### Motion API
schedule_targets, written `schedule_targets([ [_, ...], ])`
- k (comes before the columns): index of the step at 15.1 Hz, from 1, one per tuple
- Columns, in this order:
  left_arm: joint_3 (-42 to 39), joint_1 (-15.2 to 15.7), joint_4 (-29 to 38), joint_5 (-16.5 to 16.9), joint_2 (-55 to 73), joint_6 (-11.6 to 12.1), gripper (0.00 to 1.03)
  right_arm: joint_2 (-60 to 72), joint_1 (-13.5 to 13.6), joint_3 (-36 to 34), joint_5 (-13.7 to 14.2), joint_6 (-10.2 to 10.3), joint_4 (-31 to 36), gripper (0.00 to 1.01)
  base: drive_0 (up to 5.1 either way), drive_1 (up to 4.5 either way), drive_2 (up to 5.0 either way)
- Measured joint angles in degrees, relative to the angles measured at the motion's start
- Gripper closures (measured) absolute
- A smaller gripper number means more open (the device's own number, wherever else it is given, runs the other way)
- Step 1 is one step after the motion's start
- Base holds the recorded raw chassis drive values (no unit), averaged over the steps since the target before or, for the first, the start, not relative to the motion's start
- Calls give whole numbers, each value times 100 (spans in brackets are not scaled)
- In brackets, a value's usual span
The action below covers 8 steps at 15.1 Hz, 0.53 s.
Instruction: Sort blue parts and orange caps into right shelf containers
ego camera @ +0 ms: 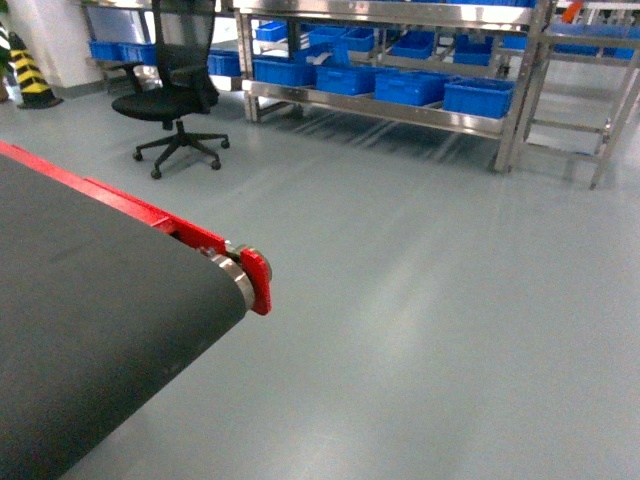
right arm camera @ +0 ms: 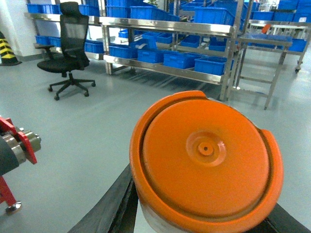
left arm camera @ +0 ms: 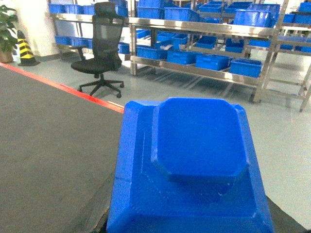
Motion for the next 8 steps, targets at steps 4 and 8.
schedule_targets([
  [4,0,0,0,0,0,0,59,0,0,0,2,0,0,57,-152,-152,-152],
  [8,0,0,0,0,0,0,59,0,0,0,0,0,0,57,-149,-149,-149],
])
